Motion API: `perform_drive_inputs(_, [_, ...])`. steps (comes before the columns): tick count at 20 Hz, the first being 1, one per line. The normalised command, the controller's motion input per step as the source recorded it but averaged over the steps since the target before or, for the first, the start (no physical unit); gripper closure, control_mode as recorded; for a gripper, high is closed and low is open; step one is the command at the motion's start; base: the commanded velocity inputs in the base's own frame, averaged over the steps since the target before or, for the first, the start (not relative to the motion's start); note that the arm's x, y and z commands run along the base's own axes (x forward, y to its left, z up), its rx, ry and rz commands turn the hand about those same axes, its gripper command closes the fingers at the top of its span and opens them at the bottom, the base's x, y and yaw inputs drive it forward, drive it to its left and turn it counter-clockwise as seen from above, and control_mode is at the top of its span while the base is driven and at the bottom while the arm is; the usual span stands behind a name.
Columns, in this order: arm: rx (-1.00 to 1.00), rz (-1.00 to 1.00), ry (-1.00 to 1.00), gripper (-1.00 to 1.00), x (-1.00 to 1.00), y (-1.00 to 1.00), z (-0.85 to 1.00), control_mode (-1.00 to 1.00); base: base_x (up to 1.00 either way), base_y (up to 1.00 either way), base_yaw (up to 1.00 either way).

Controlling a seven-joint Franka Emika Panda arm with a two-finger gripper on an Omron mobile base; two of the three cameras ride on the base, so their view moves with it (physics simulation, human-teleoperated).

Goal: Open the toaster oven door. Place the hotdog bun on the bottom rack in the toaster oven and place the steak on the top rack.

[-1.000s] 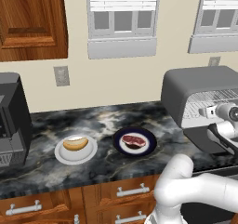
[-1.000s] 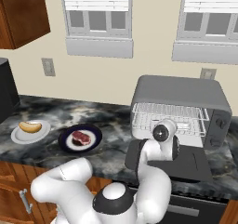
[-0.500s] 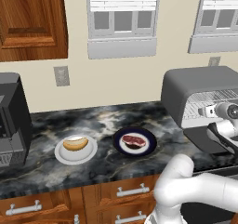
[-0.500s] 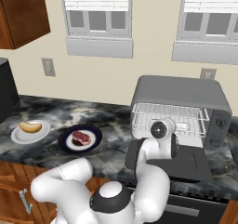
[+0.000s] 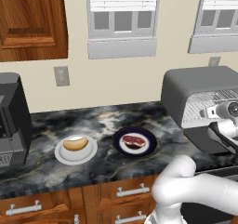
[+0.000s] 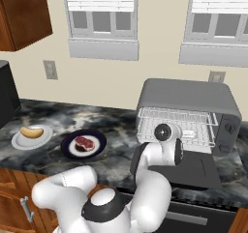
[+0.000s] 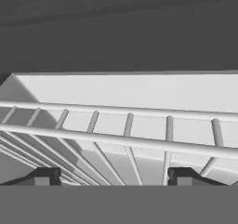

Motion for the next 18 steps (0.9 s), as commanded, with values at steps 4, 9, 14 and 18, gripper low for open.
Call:
perform_drive_inputs(4, [-0.01, 0.00, 0.16, -1.00, -0.85, 0.00, -0.73, -1.00, 0.00, 0.00, 0.00])
perform_drive_inputs(9, [0.00, 0.00, 0.16, -1.00, -0.99, 0.00, -0.72, -1.00, 0.00, 0.00, 0.00])
perform_drive_inputs(14, [0.00, 0.00, 0.17, -1.00, -1.00, 0.00, -0.60, -1.00, 0.00, 0.00, 0.00])
perform_drive_inputs(18, [0.00, 0.00, 0.17, -1.00, -0.96, 0.00, -0.66, -1.00, 0.00, 0.00, 0.00])
